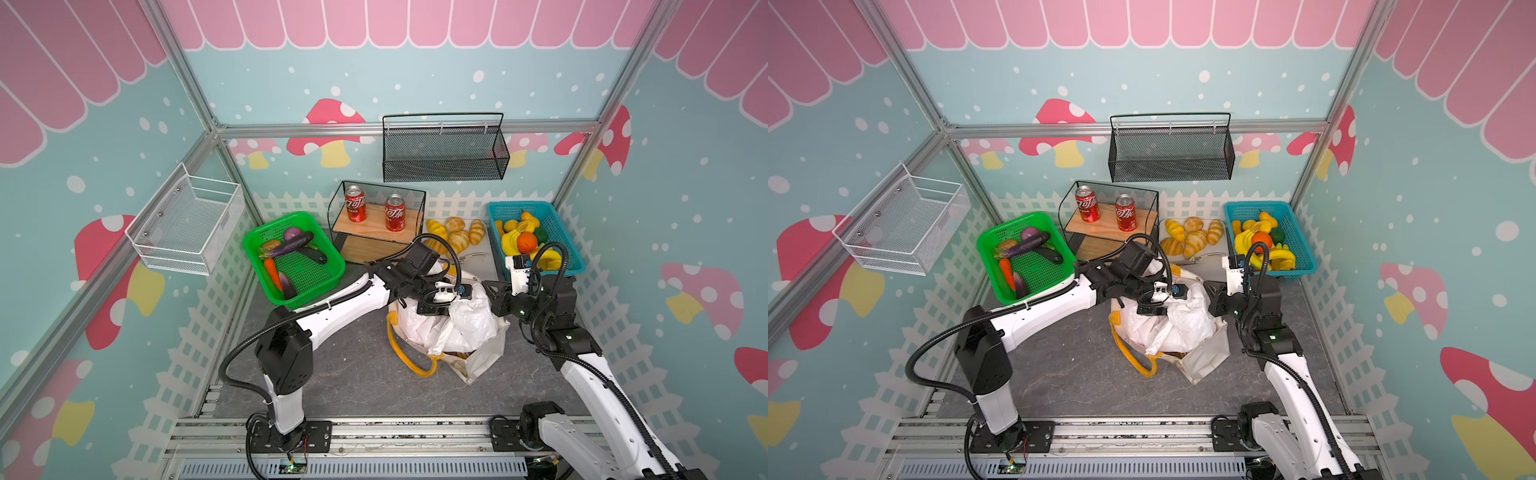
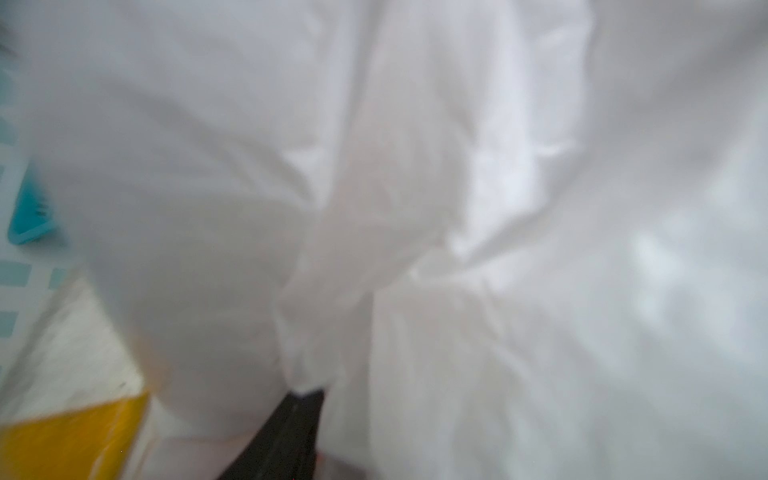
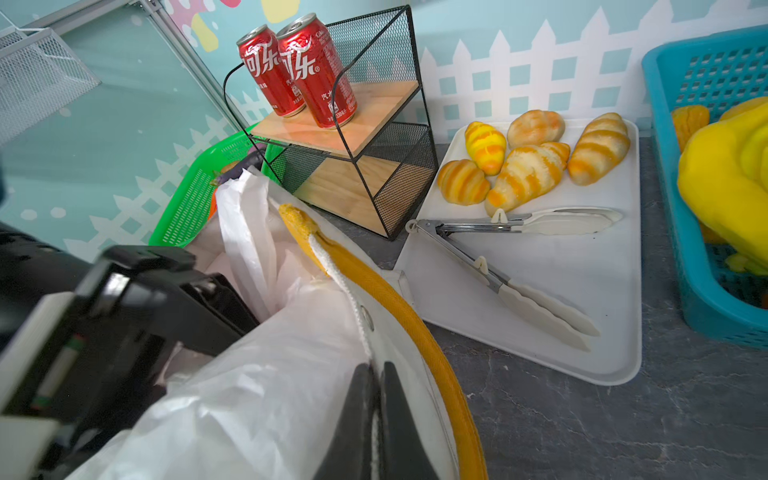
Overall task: Place the mixed food into the grocery bags and tie them
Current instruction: 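Lower the white bag into the paper bag with the left gripper while the right holds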
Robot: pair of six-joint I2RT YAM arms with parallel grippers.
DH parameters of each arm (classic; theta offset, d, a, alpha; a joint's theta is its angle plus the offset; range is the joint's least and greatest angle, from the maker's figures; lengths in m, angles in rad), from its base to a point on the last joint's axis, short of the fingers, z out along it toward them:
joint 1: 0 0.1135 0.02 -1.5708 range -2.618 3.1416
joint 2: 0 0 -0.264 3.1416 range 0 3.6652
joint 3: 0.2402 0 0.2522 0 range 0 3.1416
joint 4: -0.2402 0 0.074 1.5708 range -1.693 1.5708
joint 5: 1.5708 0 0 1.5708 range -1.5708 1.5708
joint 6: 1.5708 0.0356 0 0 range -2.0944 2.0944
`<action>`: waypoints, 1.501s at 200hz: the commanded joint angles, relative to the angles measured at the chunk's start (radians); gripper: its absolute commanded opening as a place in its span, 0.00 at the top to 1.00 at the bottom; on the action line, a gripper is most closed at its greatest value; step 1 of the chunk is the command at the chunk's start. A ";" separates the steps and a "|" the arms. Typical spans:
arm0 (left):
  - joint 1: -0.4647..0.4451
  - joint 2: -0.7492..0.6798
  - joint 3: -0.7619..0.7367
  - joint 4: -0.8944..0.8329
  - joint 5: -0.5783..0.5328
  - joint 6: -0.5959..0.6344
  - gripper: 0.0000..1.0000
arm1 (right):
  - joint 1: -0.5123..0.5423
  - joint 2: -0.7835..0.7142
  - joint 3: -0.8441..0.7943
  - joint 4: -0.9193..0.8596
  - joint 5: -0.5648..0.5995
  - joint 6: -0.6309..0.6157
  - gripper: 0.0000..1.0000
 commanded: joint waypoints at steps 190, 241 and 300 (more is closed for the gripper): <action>-0.105 0.148 -0.028 0.197 -0.158 -0.245 0.60 | -0.045 -0.025 0.014 0.008 0.008 0.005 1.00; -0.102 0.264 -0.018 0.226 -0.143 -0.221 0.60 | -0.076 -0.019 -0.002 0.030 -0.001 0.029 1.00; -0.100 0.004 -0.125 0.381 -0.031 -0.361 0.42 | -0.091 -0.021 -0.037 0.051 0.007 0.024 1.00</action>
